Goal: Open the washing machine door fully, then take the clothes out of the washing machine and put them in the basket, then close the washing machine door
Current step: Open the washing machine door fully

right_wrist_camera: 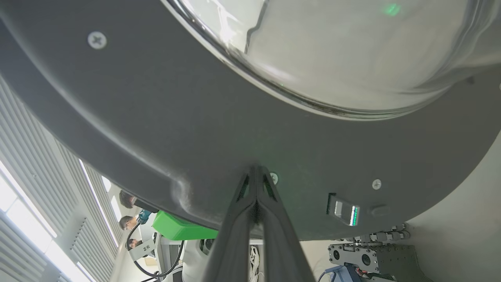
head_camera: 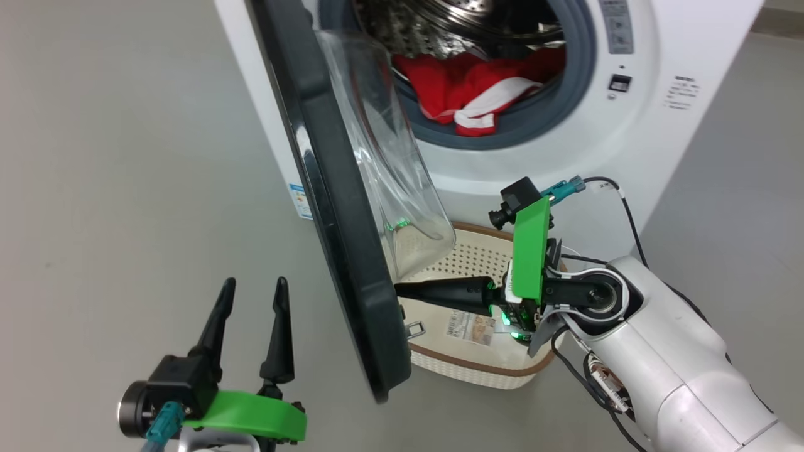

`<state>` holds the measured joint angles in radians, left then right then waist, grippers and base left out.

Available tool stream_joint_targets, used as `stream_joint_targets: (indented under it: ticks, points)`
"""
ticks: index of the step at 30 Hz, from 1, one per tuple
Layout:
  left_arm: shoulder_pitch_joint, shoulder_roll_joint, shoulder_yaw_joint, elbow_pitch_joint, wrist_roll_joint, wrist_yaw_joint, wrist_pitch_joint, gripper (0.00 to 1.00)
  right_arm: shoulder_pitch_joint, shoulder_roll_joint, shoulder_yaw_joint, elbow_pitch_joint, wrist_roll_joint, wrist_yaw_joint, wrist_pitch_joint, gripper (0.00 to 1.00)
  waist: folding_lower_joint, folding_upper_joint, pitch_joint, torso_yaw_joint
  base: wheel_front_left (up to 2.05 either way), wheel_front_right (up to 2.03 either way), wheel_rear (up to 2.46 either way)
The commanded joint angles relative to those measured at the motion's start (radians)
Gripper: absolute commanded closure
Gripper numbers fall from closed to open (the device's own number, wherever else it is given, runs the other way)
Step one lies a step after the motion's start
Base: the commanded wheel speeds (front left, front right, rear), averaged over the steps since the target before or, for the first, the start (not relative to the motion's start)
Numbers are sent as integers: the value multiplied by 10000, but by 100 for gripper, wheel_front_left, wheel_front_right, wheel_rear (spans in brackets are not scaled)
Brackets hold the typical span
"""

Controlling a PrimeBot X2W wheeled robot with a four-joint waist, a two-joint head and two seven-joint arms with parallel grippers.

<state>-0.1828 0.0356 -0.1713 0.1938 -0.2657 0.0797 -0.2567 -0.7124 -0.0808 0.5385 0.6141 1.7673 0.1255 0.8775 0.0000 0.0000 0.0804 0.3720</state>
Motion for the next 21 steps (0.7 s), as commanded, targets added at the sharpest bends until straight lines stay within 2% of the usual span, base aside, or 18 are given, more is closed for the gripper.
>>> stream_joint_targets:
  ticks: [1, 21]
  points:
    - [-51, 146, 280, -178, -38, -2, -51, 0, 56, 304, 144, -260, 144, 52, -74, 100, 0, 0, -128, 294, 0, 0, 0]
    - [-64, 146, 132, 79, -87, -81, -51, 0, -205, 305, 966, -129, 652, 52, -587, 100, 0, 0, -215, 1435, 0, 0, 0]
